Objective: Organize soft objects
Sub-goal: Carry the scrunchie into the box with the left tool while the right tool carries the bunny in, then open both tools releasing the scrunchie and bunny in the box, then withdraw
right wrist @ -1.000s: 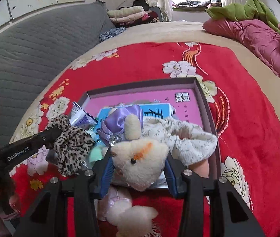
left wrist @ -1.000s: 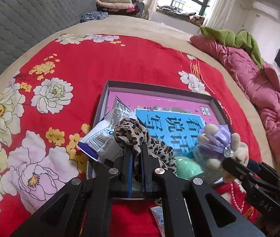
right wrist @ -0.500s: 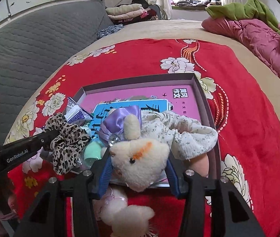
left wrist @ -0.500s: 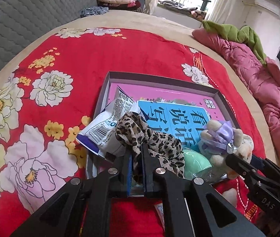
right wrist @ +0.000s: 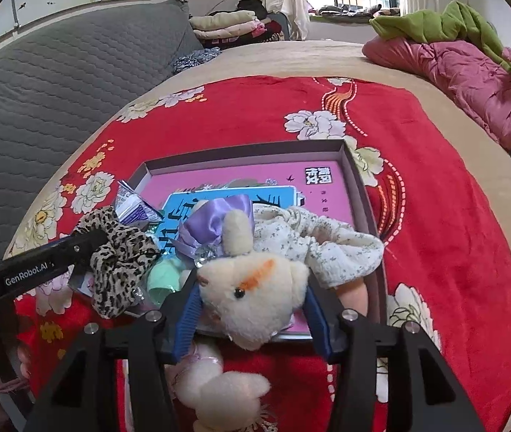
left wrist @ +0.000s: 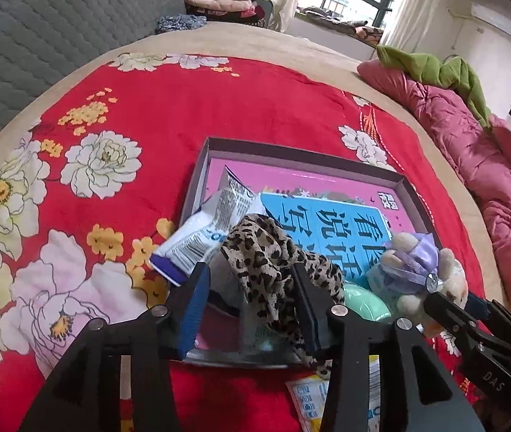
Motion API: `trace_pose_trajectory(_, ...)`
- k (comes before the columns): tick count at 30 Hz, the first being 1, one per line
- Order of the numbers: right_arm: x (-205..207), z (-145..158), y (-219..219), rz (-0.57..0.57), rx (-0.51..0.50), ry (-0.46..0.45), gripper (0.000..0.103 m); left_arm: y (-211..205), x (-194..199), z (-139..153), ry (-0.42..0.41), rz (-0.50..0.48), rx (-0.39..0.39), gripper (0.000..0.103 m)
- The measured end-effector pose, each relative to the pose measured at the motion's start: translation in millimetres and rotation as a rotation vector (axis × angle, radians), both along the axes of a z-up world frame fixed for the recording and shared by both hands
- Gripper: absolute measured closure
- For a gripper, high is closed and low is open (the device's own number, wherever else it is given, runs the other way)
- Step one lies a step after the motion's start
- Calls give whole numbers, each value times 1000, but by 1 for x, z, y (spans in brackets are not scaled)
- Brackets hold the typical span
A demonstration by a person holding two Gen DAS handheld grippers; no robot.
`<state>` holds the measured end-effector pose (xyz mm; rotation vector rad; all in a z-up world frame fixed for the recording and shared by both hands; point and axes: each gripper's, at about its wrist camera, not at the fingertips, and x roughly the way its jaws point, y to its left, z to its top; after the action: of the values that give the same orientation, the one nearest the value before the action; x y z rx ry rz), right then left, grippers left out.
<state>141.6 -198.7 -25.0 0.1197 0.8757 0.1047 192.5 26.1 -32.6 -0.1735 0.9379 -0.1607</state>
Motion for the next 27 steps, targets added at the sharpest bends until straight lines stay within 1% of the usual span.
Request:
trace_pose_trajectory(2,0,0,-1,-5,-4,-1,49,0,2,2,-9,5,8,53)
trace_pose_trajectory(4,0,2,-3,-9,-1,-7,49,1,4,2,-15,13,13,47)
trace_pose_trajectory(6,-1,5,-3,-9,1,-27,46,2,6,3,-20,20,23,44)
trace_pose_trajectory(8,-2,10,-3,-6,-6,-46,46,4,9,5,-24,30,30,43)
trace_pose_trajectory(11,-4,16,-3,-2,-10,-73,43,7,10,8,-40,43,37,40)
trace_pose_trajectory(13,-4,19,-3,1,-6,-79,41,10,12,11,-53,46,30,39)
trace_pose_trajectory(16,-6,21,-3,-1,-18,-86,40,14,13,17,-62,56,43,39)
trace_pose_trajectory(18,-6,22,-4,-8,-28,-85,40,16,11,23,-69,59,29,37)
trace_pose_trajectory(21,-7,23,-5,-16,-26,-86,39,17,5,30,-79,65,21,30)
trace_pose_trajectory(27,-10,29,-6,-18,-28,-97,35,16,-4,42,-89,66,-11,29)
